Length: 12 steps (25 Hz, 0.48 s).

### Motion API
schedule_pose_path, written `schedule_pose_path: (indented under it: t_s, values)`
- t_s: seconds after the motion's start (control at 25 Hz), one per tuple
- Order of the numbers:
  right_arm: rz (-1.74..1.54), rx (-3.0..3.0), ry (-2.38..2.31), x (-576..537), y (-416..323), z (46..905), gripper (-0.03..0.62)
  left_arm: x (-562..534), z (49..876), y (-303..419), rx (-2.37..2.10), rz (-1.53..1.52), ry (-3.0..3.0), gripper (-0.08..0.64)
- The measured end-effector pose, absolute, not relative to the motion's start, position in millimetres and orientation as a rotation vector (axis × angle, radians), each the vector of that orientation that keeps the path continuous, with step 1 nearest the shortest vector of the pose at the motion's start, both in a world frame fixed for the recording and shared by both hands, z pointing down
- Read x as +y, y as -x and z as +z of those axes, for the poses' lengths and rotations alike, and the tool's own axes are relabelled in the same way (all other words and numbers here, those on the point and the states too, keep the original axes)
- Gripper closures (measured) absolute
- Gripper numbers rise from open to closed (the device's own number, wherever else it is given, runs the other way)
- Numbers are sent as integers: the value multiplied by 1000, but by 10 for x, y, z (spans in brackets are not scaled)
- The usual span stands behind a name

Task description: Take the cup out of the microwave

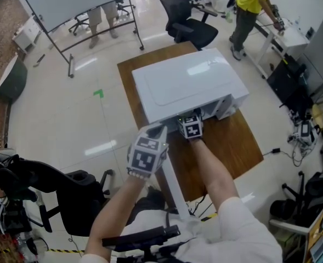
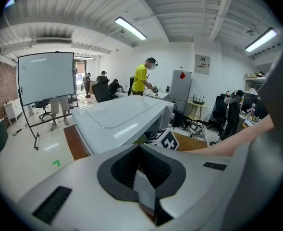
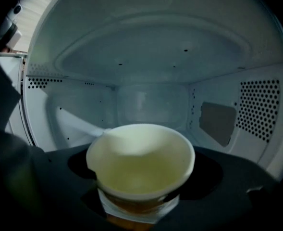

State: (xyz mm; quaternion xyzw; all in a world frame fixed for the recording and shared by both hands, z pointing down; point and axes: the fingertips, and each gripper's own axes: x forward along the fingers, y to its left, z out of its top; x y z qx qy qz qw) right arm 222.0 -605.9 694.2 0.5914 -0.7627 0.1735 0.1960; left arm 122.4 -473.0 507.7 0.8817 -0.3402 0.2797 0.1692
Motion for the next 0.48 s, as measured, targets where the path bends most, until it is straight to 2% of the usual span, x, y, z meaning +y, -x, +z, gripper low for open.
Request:
schedule_pose_path:
  t_s: [0.48]
  values:
    - [555,-2226,-1770,-5647,-2350,6496,100,-4645,5018,-1301,-970,776,-2512,568]
